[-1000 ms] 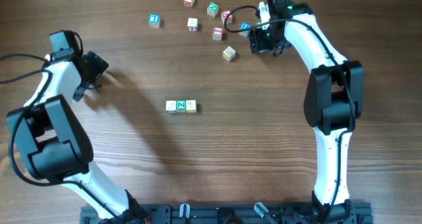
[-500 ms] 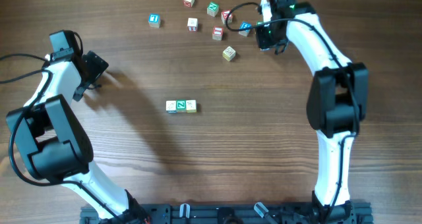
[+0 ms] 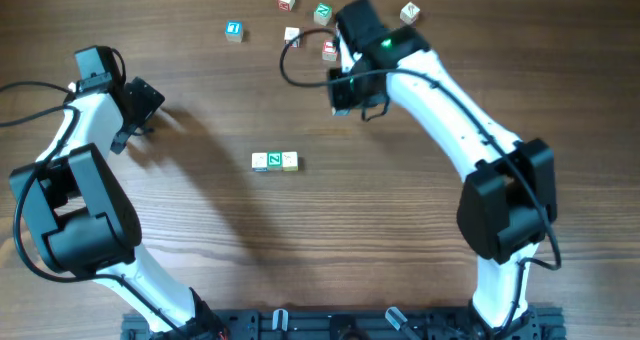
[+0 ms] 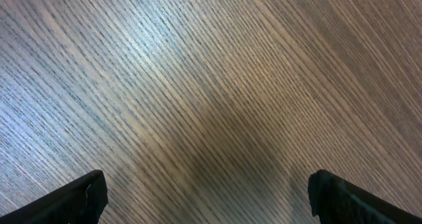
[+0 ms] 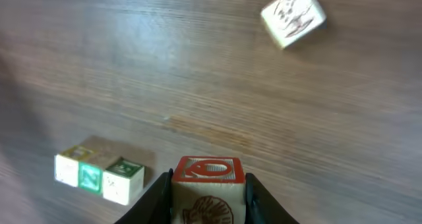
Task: Form a horizontal line
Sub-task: 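Carry the red block and lower it right of the row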
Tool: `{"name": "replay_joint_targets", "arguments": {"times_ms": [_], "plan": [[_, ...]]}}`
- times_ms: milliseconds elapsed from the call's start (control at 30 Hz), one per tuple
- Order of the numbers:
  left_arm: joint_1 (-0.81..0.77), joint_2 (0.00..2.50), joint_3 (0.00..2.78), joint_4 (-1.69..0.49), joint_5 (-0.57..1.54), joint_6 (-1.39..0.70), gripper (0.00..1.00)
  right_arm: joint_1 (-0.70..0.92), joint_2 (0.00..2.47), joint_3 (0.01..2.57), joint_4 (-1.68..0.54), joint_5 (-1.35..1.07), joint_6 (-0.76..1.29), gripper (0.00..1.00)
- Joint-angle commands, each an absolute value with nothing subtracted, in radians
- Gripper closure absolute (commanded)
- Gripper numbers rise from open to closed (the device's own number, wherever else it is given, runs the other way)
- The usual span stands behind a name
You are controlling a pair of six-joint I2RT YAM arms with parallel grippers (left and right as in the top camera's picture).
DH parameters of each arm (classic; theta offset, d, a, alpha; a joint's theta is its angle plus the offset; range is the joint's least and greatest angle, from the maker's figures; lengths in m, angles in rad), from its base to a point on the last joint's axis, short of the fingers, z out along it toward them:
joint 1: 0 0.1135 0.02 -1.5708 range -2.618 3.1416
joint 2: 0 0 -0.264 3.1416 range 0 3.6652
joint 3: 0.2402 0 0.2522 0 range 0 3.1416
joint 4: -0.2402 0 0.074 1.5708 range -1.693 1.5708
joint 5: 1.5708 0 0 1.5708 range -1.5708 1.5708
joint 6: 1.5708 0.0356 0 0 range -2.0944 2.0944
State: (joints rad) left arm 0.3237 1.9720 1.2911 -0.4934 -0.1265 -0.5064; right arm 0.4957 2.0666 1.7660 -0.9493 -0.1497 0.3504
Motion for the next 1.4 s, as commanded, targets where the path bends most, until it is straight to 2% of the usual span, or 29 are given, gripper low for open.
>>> {"name": "replay_joint_targets", "arguments": {"times_ms": [0,167,1133,1233,1300,1367], "plan": [[0.327,1.975,1.294,-0.493,-0.132,-0.502,0.0,0.518,2.086,1.674,-0.881,-0.159,0.43,0.78],[0.327,1.975,1.294,-0.493,-0.132,-0.502,0.0,0.552,2.087,1.533,-0.718,-0.157,0.543,0.76],[0.327,1.975,1.294,-0.493,-0.132,-0.502,0.0,0.597,2.091,1.48,-0.692,-0.104,0.673,0.7],[0.327,1.975,1.294,-0.493,-0.132,-0.502,0.0,0.597,2.091,1.479,-0.691,-0.105,0.684,0.65],[0.327,1.975,1.294,-0.493,-0.132,-0.502,0.0,0.597,2.091,1.479,-0.692,-0.113,0.684,0.57],[0.327,1.975,1.294,-0.493,-0.132,-0.502,0.0,0.598,2.091,1.479,-0.693,-0.113,0.684,0.55]]}}
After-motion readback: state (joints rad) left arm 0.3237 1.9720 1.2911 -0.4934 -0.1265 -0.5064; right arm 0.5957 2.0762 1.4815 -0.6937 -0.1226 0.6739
